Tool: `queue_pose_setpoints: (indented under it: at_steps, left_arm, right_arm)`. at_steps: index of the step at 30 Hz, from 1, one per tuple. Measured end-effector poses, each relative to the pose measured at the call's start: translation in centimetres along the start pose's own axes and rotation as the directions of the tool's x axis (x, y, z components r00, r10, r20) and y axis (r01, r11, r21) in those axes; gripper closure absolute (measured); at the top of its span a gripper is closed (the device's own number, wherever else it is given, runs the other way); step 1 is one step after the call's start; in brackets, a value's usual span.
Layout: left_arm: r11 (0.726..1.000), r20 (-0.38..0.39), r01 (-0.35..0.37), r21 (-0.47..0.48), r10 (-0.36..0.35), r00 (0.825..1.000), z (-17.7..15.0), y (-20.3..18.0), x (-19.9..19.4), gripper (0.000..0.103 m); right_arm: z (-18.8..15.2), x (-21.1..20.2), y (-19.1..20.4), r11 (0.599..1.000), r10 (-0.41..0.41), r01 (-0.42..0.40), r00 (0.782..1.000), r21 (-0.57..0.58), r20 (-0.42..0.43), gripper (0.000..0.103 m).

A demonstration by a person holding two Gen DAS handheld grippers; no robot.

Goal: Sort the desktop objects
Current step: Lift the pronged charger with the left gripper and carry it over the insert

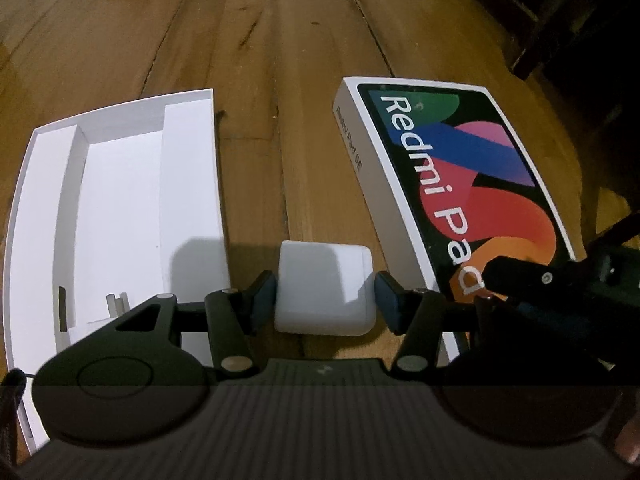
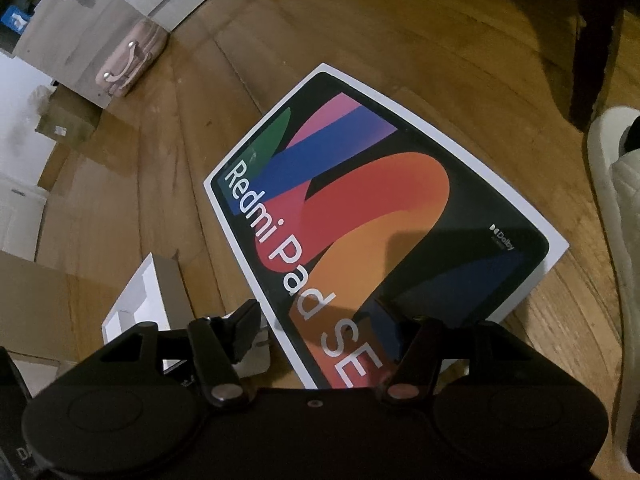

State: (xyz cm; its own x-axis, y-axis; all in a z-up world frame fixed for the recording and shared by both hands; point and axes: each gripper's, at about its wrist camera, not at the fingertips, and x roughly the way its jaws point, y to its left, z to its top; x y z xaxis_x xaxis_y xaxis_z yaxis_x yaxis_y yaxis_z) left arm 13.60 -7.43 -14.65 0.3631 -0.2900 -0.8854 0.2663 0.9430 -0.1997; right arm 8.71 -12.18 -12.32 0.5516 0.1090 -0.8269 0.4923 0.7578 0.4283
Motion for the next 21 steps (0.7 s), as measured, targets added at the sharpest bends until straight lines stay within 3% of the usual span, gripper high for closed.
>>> queue_pose_setpoints:
  at_steps: [7,12,14,16,21]
  left_arm:
    - [1.0,-0.017,0.009,0.002,-0.009,1.0,0.1,0.2,0.4,0.048]
    - [1.0,-0.011,0.026,0.016,-0.026,1.0,-0.1,-0.1,0.9,0.037]
    - [1.0,0.002,0.019,0.021,-0.019,1.0,-0.3,-0.2,1.0,0.037]
    - [0.999,0.013,-0.009,0.039,0.009,1.0,-0.5,-0.4,1.1,0.048]
    - [0.998,0.023,-0.034,0.059,0.032,0.999,-0.7,-0.6,0.8,0.049]
  right_arm:
    - [-0.6,-0.7,-1.1,1.0,0.0,0.0,1.0,0.007,0.002,0.036]
    - [-1.0,-1.1,-1.6,1.0,-0.003,0.003,1.0,-0.005,0.001,0.036]
    - [-1.0,-1.1,-1.7,1.0,-0.002,0.002,1.0,-0.008,0.0,0.036]
    - [-1.0,-1.1,-1.7,1.0,-0.001,0.001,1.0,-0.009,0.0,0.036]
    - [-1.0,-1.1,-1.8,1.0,-0.004,0.004,1.0,-0.013,0.001,0.036]
